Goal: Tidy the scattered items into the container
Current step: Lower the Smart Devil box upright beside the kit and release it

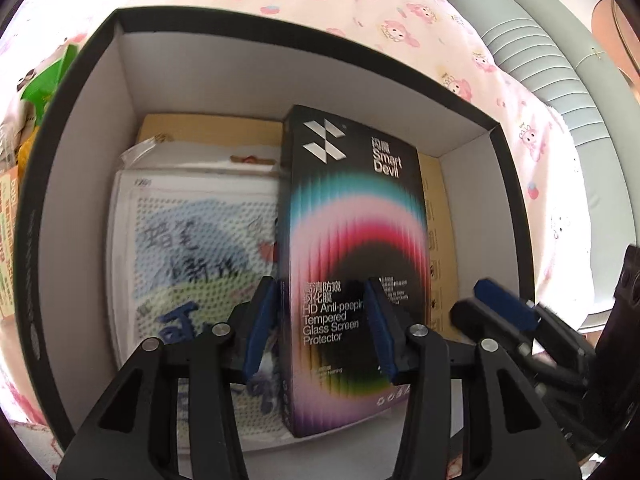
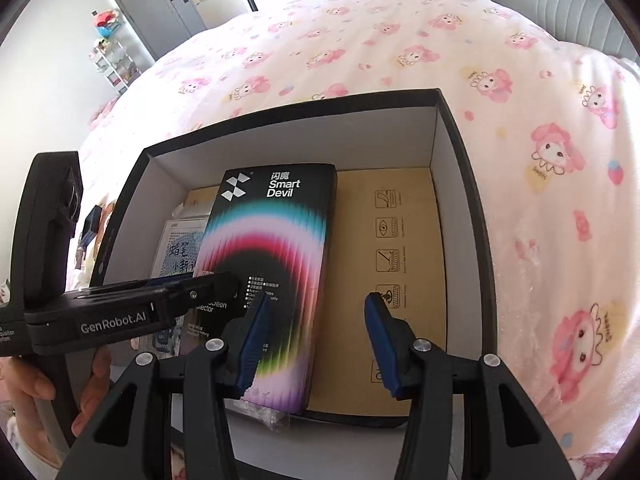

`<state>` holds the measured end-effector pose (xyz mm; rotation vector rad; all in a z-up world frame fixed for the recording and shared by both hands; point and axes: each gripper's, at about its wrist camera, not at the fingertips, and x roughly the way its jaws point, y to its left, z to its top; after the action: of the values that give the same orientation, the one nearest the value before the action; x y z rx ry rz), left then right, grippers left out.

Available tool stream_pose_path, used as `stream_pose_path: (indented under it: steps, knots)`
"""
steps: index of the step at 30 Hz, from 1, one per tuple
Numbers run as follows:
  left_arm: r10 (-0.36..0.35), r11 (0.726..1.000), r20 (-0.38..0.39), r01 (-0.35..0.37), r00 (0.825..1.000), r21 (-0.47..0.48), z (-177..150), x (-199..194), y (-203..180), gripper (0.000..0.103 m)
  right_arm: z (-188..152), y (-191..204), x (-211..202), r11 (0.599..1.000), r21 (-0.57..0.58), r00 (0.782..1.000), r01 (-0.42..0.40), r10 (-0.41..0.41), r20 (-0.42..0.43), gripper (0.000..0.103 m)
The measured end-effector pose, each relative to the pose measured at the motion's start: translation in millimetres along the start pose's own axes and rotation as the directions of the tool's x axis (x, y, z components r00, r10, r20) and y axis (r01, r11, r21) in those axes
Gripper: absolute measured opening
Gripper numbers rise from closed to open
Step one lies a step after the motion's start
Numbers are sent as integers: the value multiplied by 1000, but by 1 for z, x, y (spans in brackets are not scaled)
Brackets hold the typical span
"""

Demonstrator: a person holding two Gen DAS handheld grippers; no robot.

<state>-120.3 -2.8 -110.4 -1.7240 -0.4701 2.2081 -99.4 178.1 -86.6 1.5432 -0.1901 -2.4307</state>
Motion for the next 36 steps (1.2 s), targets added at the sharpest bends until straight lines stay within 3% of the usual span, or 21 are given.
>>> stream_pose_path:
  steps: [4, 8, 12, 21, 24, 30, 34, 36]
  knots:
    - [-8, 1000, -15, 8, 1000, 29, 0, 2, -7, 45, -1, -2, 11, 999, 20, 998, -26, 27, -51, 45]
    - [-85, 994, -56, 89, 995, 59, -4, 6, -18, 43, -6, -3, 8, 1000, 11, 999, -15, 16, -52, 45]
    - [-99, 995, -15, 99, 995, 20, -5, -9, -3, 42, -9, -5, 7, 1000, 7, 998, -14, 15, -55, 45]
    - [4, 1000, -8, -4, 1000, -2, 3, -20, 19, 42, 1, 14, 16, 989, -52, 985, -139, 132, -113, 45]
    - [23, 1000, -24, -23, 999, 1, 0, -13, 14, 42, 2, 9, 14, 992, -55, 987, -116, 109, -116, 45]
    - [37, 996, -47, -33, 998, 80, 4, 6, -9, 42, 4, -9, 21, 996, 43, 992, -74, 78, -100, 45]
    - [-64, 995, -94, 70, 994, 65, 4, 12, -14, 41, -3, -3, 20, 999, 10, 995, -33, 34, -90, 45]
    - [-65, 994, -106, 74, 992, 85, 1, 15, -19, 41, -6, 0, 23, 1000, -10, 995, -8, 7, -97, 45]
